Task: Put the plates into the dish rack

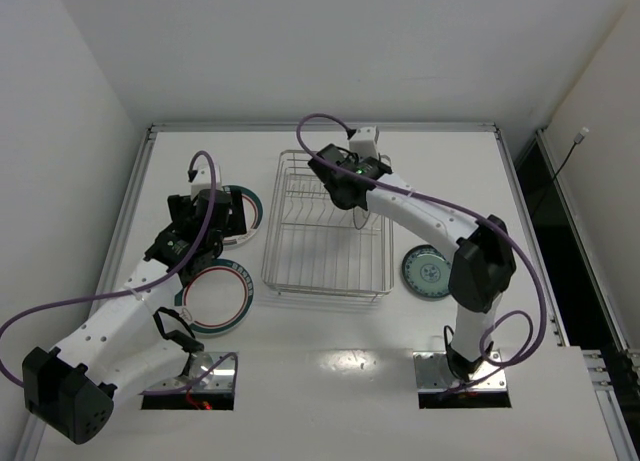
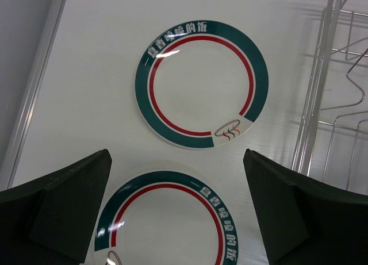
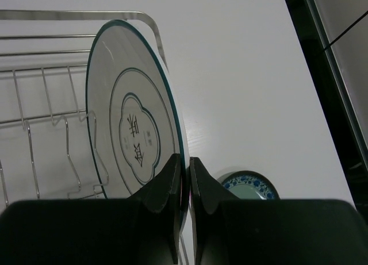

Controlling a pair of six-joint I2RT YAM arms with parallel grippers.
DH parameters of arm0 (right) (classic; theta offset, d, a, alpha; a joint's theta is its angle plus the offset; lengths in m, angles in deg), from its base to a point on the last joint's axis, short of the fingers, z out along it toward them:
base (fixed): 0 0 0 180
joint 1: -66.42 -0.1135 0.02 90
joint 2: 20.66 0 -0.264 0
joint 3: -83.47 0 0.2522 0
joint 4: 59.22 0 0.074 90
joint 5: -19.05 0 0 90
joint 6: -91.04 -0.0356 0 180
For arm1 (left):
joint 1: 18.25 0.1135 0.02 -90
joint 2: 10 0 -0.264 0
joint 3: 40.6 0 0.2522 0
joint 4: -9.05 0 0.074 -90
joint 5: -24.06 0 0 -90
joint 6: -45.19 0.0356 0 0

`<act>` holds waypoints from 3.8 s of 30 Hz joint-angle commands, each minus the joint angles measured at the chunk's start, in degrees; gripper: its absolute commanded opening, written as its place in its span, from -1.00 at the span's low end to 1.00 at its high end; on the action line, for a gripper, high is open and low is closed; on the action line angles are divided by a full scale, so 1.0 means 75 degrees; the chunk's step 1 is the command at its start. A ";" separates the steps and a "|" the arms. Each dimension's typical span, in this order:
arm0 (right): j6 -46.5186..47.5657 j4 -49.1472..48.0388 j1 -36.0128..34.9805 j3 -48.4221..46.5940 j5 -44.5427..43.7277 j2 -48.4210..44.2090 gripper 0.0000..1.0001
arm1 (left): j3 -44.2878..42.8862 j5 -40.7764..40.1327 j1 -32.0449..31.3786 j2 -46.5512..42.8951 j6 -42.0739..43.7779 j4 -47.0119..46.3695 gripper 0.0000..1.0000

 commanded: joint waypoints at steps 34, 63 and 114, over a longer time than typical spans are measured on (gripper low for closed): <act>0.1501 -0.0321 0.0385 -0.0029 -0.0289 -0.0389 -1.00 | -0.0164 -0.0021 0.0065 -0.0023 -0.0073 -0.0143 1.00; 0.1196 -0.2169 0.7074 0.6378 0.9469 -0.5031 0.33 | -0.0164 0.0131 0.0065 -0.0023 -0.0073 -0.0214 1.00; 0.0129 -0.3510 0.5330 -0.0029 1.1267 0.2283 -0.04 | -0.0164 0.0131 0.0065 0.0187 -0.0073 -0.0214 1.00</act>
